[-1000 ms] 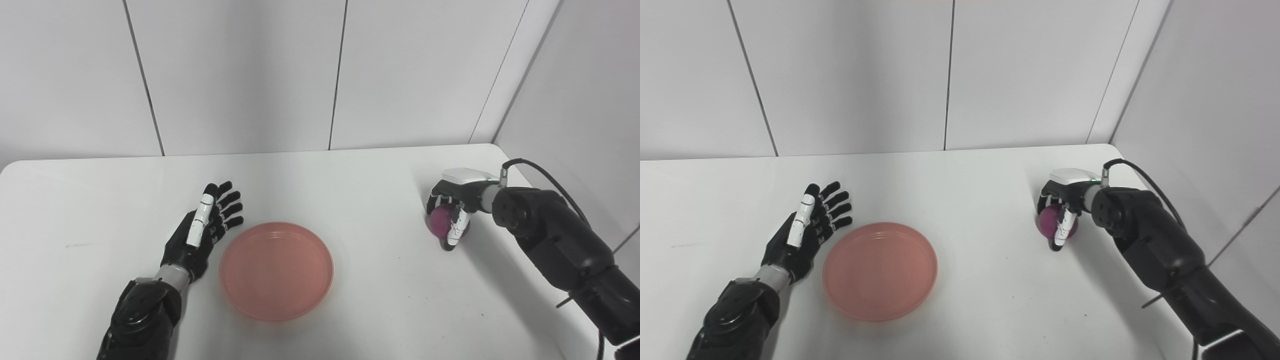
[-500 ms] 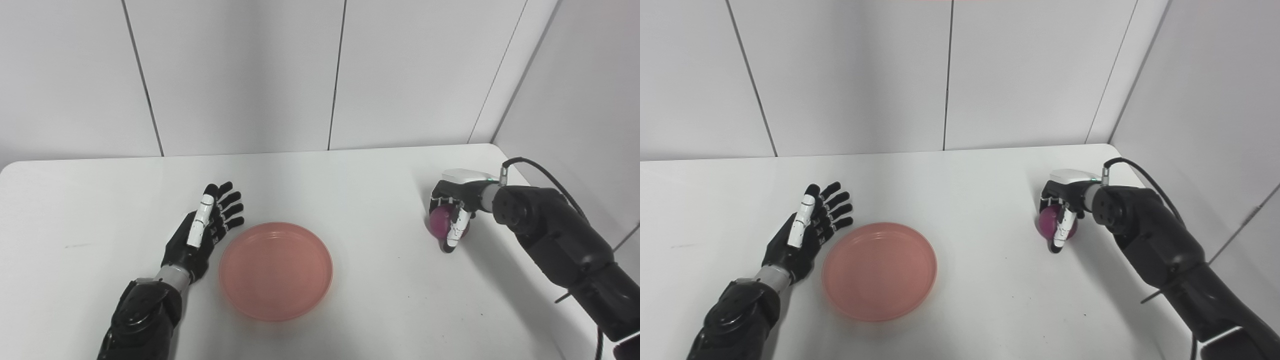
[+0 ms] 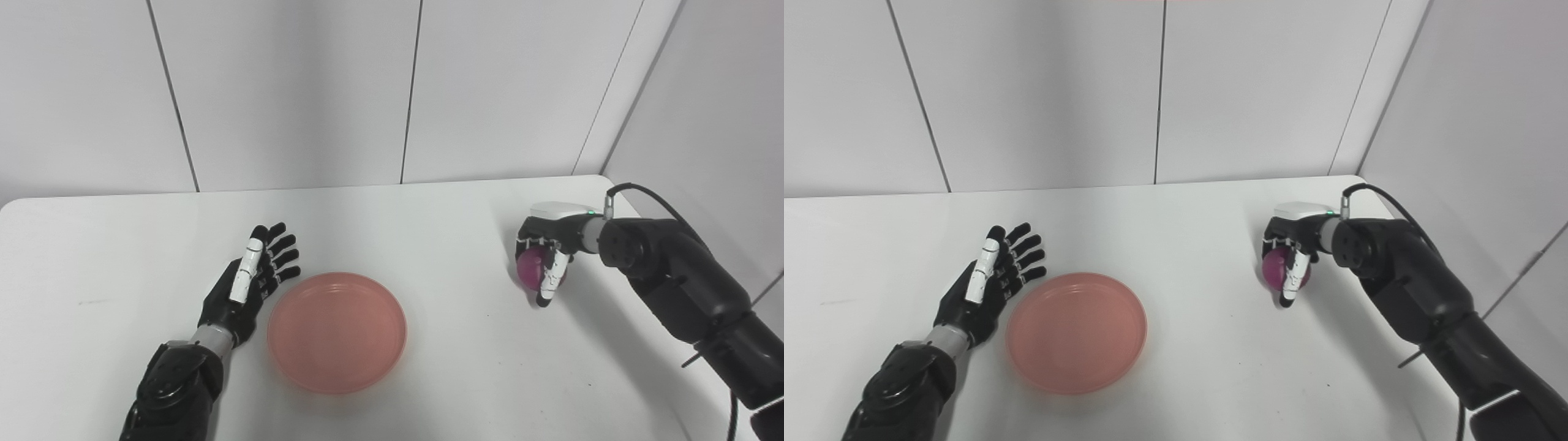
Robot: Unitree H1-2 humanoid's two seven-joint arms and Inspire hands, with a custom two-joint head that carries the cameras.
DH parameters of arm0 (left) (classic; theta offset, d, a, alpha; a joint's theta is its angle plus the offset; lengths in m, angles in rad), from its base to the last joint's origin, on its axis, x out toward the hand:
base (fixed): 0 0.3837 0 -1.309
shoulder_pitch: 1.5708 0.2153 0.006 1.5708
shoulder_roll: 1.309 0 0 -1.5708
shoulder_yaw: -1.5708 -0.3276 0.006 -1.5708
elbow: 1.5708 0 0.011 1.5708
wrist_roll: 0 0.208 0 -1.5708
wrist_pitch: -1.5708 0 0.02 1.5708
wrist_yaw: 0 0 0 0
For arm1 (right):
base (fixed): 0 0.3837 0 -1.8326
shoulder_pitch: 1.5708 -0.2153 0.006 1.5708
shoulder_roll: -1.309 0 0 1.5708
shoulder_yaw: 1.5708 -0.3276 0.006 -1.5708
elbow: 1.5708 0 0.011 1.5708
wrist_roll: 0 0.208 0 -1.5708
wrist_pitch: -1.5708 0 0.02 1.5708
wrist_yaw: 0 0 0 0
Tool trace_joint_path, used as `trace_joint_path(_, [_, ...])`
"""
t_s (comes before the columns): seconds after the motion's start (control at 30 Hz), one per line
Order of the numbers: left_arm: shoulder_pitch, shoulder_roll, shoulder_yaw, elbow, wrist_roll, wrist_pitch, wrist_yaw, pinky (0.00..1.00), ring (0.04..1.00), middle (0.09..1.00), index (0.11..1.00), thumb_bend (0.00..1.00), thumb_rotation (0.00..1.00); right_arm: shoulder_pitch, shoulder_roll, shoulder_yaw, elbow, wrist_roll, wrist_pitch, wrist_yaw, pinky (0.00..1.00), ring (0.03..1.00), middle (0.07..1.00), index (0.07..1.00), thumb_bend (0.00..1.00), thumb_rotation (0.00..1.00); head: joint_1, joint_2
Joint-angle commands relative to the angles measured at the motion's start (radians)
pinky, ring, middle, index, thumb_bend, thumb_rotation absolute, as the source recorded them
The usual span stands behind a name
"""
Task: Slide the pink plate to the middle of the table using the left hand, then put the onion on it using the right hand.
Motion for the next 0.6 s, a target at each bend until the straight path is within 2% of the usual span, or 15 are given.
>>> trace_joint_path(0.0, [0.072, -0.011, -0.018, 0.086, 0.012, 0.102, 0.002, 0.82, 0.891, 0.913, 0.904, 0.68, 0.94, -0.08, -0.032, -0.016, -0.055, 0.0, -0.022, 0.014, 0.27, 0.37, 0.45, 0.533, 0.52, 0.0, 0.002, 0.0])
trace_joint_path(0.27, [0.071, -0.018, -0.019, 0.092, 0.015, 0.097, 0.006, 0.82, 0.889, 0.916, 0.908, 0.67, 0.94, -0.144, -0.005, -0.014, -0.148, 0.013, -0.028, 0.052, 0.27, 0.354, 0.444, 0.533, 0.52, 0.0, 0.01, -0.002])
trace_joint_path(0.57, [0.077, -0.03, -0.025, 0.089, 0.021, 0.092, 0.01, 0.83, 0.895, 0.921, 0.908, 0.67, 0.94, -0.191, 0.023, -0.003, -0.219, 0.015, -0.071, 0.055, 0.29, 0.36, 0.437, 0.527, 0.53, 0.0, 0.031, -0.002])
